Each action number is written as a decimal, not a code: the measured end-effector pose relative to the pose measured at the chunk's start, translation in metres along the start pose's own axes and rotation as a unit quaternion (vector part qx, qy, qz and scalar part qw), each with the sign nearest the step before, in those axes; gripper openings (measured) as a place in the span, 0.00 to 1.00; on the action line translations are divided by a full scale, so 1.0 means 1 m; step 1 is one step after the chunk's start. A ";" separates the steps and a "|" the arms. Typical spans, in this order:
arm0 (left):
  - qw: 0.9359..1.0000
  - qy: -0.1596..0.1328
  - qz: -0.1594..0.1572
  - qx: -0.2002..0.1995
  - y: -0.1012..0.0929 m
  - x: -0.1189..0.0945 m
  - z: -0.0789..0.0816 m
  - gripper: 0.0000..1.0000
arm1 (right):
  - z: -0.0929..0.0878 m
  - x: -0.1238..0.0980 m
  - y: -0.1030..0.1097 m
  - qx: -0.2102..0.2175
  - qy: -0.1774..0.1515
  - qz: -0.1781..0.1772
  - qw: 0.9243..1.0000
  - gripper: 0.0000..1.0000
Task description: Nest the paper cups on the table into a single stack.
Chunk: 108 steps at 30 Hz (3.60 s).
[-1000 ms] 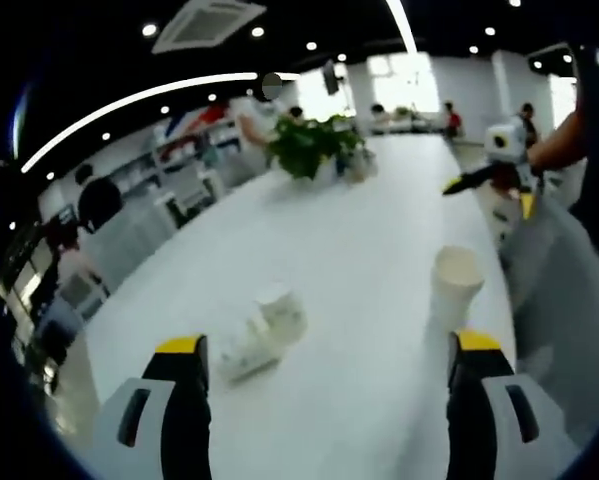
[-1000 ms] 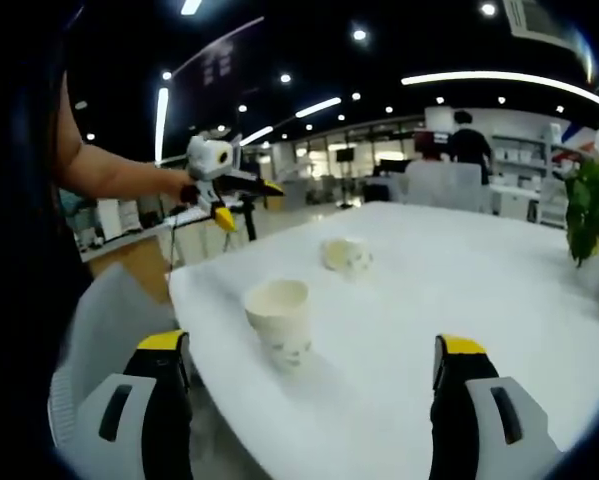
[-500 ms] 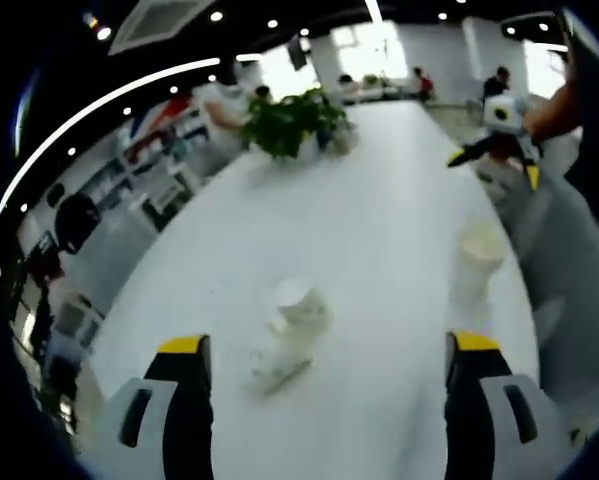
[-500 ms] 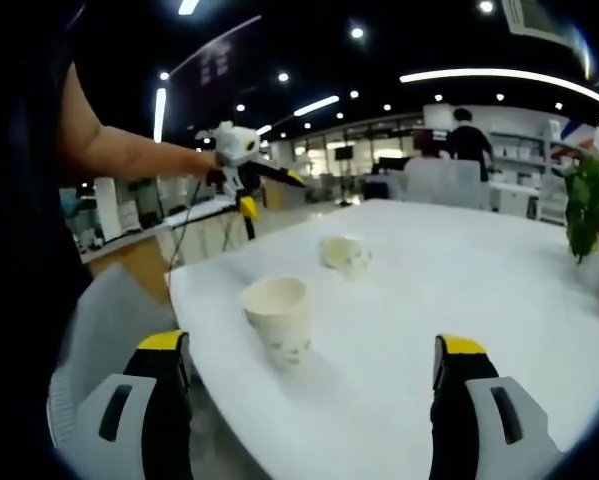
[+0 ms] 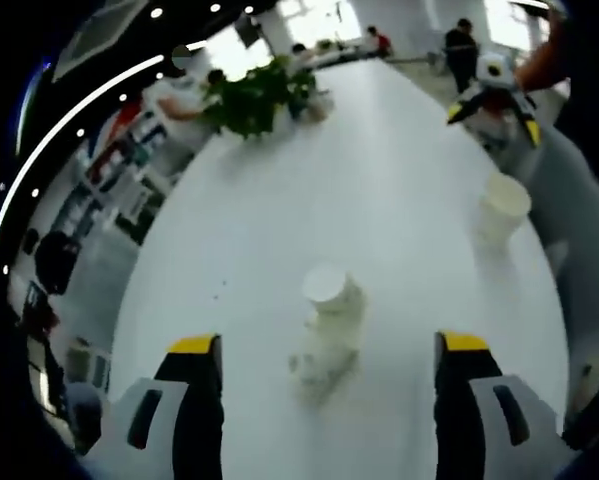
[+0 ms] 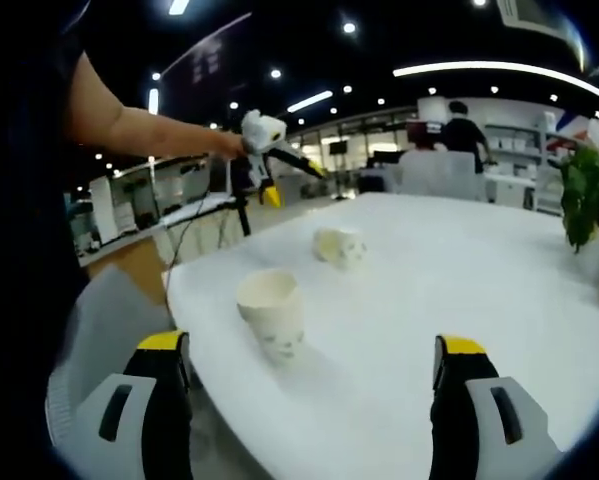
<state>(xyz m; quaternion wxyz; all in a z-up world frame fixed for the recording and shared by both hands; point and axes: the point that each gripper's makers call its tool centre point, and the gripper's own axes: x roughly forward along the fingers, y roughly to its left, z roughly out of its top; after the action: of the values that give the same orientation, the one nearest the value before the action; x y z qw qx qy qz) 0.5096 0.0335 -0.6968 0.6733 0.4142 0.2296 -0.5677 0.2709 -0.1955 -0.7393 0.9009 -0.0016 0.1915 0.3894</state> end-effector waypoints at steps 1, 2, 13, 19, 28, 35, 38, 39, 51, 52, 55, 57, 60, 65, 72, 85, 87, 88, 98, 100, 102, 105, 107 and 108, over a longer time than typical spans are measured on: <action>1.000 0.004 -0.004 0.009 0.003 0.003 -0.001 0.81 | -0.001 0.000 -0.001 0.003 0.000 -0.001 1.000 1.00; 1.000 0.009 -0.004 0.011 0.005 0.005 -0.003 0.81 | -0.001 0.000 -0.002 0.005 0.001 -0.002 1.000 1.00; 0.996 0.052 -0.046 0.046 0.002 0.048 -0.034 0.77 | -0.004 0.001 -0.009 0.013 0.008 -0.005 1.000 1.00; 0.994 0.073 -0.062 0.051 0.005 0.079 -0.062 0.67 | -0.009 0.002 -0.008 0.020 0.014 -0.003 1.000 1.00; 0.990 0.089 -0.087 0.073 0.004 0.103 -0.074 0.60 | -0.013 0.003 -0.004 0.028 0.019 -0.001 0.999 1.00; 0.989 0.100 -0.083 0.071 0.012 0.112 -0.082 0.58 | -0.012 0.008 -0.003 0.029 0.019 0.003 0.999 1.00; 0.988 0.101 -0.089 0.077 0.008 0.116 -0.079 0.56 | -0.013 0.009 -0.003 0.033 0.017 0.003 0.999 1.00; 0.987 0.103 -0.092 0.082 0.007 0.118 -0.079 0.55 | -0.013 0.009 -0.002 0.031 0.017 0.003 0.999 1.00; 0.985 0.117 -0.095 0.085 -0.005 0.114 -0.078 0.44 | -0.013 0.009 -0.001 0.034 0.013 0.001 0.999 1.00; 0.985 0.117 -0.095 0.084 -0.006 0.114 -0.078 0.43 | -0.014 0.009 0.000 0.035 0.013 0.001 0.999 1.00; 0.986 0.117 -0.091 0.080 -0.005 0.111 -0.080 0.43 | -0.013 0.010 0.001 0.035 0.013 0.001 0.999 1.00; 0.988 0.111 -0.086 0.067 -0.004 0.109 -0.079 0.43 | -0.012 0.010 0.002 0.034 0.012 0.002 0.999 1.00; 0.991 0.103 -0.074 0.046 -0.004 0.104 -0.076 0.42 | -0.011 0.011 0.002 0.032 0.011 0.002 0.999 1.00; 0.996 0.068 -0.050 -0.010 -0.005 0.096 -0.068 0.42 | -0.007 0.011 0.001 0.030 0.007 0.001 1.000 1.00; 0.995 0.016 -0.011 -0.101 -0.004 0.082 -0.064 0.41 | -0.004 0.011 0.002 0.024 0.004 -0.001 1.000 1.00; 0.979 -0.064 0.050 -0.187 0.009 0.056 -0.047 0.40 | 0.003 0.010 0.005 0.013 -0.001 0.001 1.000 1.00; 0.974 -0.083 0.064 -0.203 0.016 0.050 -0.042 0.40 | 0.005 0.009 0.005 0.011 -0.002 0.001 1.000 1.00; 0.969 -0.099 0.073 -0.214 0.021 0.046 -0.037 0.40 | 0.006 0.009 0.005 0.009 -0.003 0.001 1.000 1.00; 0.912 -0.235 0.149 -0.301 0.063 0.007 0.011 0.40 | 0.010 0.011 0.004 0.003 -0.006 -0.001 1.000 1.00; 0.899 -0.256 0.178 -0.306 0.071 -0.001 0.019 0.40 | 0.010 0.011 0.004 0.003 -0.006 0.000 1.000 1.00; 0.889 -0.275 0.186 -0.314 0.073 -0.006 0.026 0.40 | 0.011 0.011 0.004 0.003 -0.007 0.000 1.000 1.00; 0.885 -0.289 0.199 -0.306 0.073 -0.011 0.036 0.40 | 0.012 0.012 0.004 0.002 -0.008 0.000 1.000 1.00; 0.878 -0.302 0.205 -0.310 0.074 -0.016 0.041 0.40 | 0.012 0.012 0.004 0.002 -0.009 0.001 1.000 1.00; 0.874 -0.310 0.203 -0.313 0.076 -0.017 0.042 0.40 | 0.013 0.012 0.004 0.002 -0.008 0.002 1.000 1.00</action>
<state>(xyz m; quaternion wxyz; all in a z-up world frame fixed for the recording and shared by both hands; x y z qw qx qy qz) 0.5709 0.0100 -0.6381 0.9048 0.0217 0.0856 -0.4165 0.2798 -0.1826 -0.7310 0.9019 0.0034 0.1846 0.3905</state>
